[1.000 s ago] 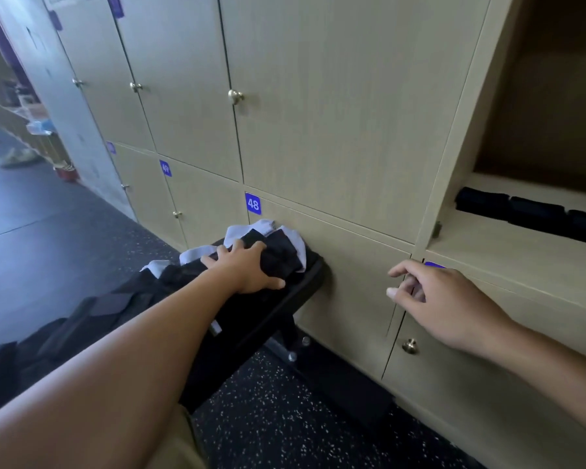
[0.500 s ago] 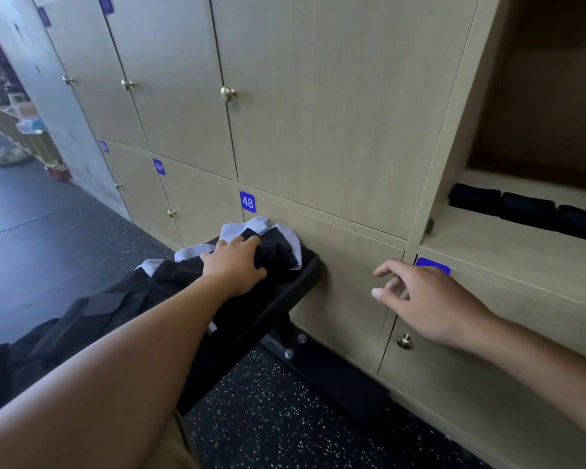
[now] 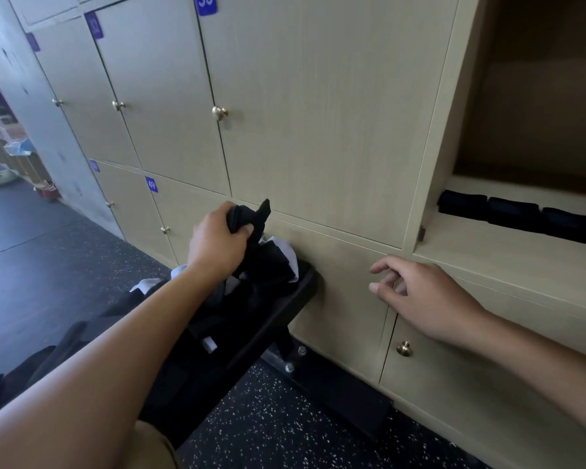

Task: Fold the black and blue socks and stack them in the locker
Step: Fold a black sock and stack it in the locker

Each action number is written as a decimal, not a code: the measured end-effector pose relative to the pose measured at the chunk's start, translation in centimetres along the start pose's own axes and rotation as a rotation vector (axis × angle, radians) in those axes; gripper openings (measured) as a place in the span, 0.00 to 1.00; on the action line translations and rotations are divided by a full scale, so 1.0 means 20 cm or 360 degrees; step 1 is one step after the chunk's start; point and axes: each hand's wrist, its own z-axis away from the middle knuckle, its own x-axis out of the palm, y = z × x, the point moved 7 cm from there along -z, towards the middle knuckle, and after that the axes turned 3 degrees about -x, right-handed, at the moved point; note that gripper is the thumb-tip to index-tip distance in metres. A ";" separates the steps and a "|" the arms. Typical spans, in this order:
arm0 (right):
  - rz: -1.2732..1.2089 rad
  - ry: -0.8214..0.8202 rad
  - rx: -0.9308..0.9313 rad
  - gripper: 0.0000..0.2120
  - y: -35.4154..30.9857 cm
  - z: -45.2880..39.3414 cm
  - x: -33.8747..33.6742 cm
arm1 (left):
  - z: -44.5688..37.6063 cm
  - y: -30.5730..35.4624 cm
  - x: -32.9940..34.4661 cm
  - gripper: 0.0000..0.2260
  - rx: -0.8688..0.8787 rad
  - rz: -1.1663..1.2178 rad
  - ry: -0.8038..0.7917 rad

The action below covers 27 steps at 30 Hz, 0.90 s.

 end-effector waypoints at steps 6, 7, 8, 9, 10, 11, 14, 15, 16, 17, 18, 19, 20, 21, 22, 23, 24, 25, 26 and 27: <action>-0.0322 0.0124 0.0028 0.08 -0.04 0.00 -0.02 | 0.03 0.08 -0.02 0.05 -0.0149 0.0513 0.0007; -0.0421 0.0118 0.0035 0.08 -0.05 0.00 -0.02 | 0.05 0.10 -0.01 0.04 -0.0182 0.0637 -0.0031; -0.0530 0.0104 0.0045 0.08 -0.06 0.00 -0.01 | 0.06 0.12 0.00 0.03 -0.0221 0.0770 -0.0089; -0.0646 0.0089 0.0055 0.09 -0.07 0.00 0.00 | 0.09 0.15 0.02 0.03 -0.0270 0.0902 -0.0170; -0.0768 0.0082 0.0068 0.10 -0.09 -0.01 0.00 | 0.11 0.17 0.04 0.02 -0.0318 0.1024 -0.0265; -0.0875 0.0087 0.0085 0.11 -0.10 -0.01 0.00 | 0.15 0.21 0.07 0.04 -0.0362 0.1128 -0.0364; -0.1099 0.0112 0.0133 0.17 -0.12 -0.02 -0.02 | 0.22 0.29 0.14 0.08 -0.0407 0.1264 -0.0610; -0.1155 0.0107 0.0154 0.19 -0.12 -0.02 -0.03 | 0.25 0.31 0.16 0.09 -0.0413 0.1282 -0.0678; -0.1202 0.0094 0.0170 0.20 -0.13 -0.01 -0.03 | 0.27 0.33 0.18 0.10 -0.0421 0.1290 -0.0736; -0.1231 0.0079 0.0183 0.22 -0.13 -0.01 -0.03 | 0.28 0.34 0.19 0.11 -0.0433 0.1300 -0.0783; -0.1241 0.0074 0.0196 0.23 -0.13 0.00 -0.02 | 0.30 0.35 0.21 0.11 -0.0443 0.1308 -0.0821; -0.1227 0.0083 0.0212 0.25 -0.12 0.00 -0.02 | 0.31 0.36 0.22 0.11 -0.0449 0.1317 -0.0862; -0.1201 0.0100 0.0232 0.26 -0.11 0.00 -0.02 | 0.32 0.37 0.23 0.09 -0.0452 0.1330 -0.0903; -0.1191 0.0112 0.0248 0.28 -0.10 0.00 -0.03 | 0.33 0.38 0.25 0.08 -0.0461 0.1340 -0.0945; -0.1206 0.0106 0.0255 0.31 -0.09 -0.01 -0.03 | 0.34 0.38 0.26 0.08 -0.0471 0.1344 -0.0987; -0.1242 0.0085 0.0253 0.34 -0.09 -0.01 -0.03 | 0.35 0.38 0.27 0.09 -0.0484 0.1350 -0.1025; -0.1288 0.0058 0.0251 0.37 -0.09 -0.01 -0.03 | 0.35 0.38 0.28 0.09 -0.0495 0.1358 -0.1056; -0.1333 0.0037 0.0253 0.38 -0.09 -0.02 -0.03 | 0.36 0.39 0.29 0.10 -0.0511 0.1363 -0.1086; -0.1375 0.0021 0.0255 0.37 -0.09 -0.02 -0.03 | 0.38 0.39 0.30 0.10 -0.0525 0.1359 -0.1118; -0.1413 0.0005 0.0255 0.34 -0.09 -0.01 -0.03 | 0.39 0.40 0.31 0.10 -0.0536 0.1346 -0.1159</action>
